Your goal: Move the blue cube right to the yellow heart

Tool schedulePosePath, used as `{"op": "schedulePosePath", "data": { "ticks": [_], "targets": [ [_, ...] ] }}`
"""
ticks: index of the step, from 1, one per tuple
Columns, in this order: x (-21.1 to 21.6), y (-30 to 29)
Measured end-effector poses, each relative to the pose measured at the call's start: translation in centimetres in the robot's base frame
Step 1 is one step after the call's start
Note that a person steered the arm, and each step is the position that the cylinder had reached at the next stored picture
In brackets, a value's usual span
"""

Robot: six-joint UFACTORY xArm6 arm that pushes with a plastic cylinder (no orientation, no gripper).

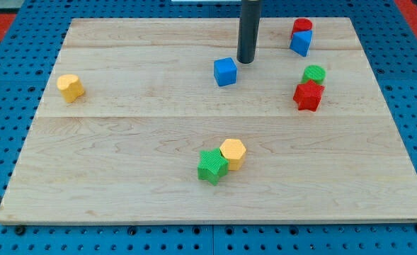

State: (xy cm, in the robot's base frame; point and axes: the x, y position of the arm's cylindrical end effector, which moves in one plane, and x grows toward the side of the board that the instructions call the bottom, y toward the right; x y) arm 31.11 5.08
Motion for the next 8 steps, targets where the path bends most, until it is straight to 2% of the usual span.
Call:
{"op": "schedulePosePath", "data": {
  "ticks": [1, 2, 3, 4, 5, 6, 7, 8],
  "targets": [
    [1.3, -6.3],
    [0.5, -2.2],
    [3.3, 0.4],
    [4.3, -5.1],
    [2.4, -19.1],
    [1.4, -20.9],
    [2.2, -15.5],
    [4.4, -15.8]
  ]
}}
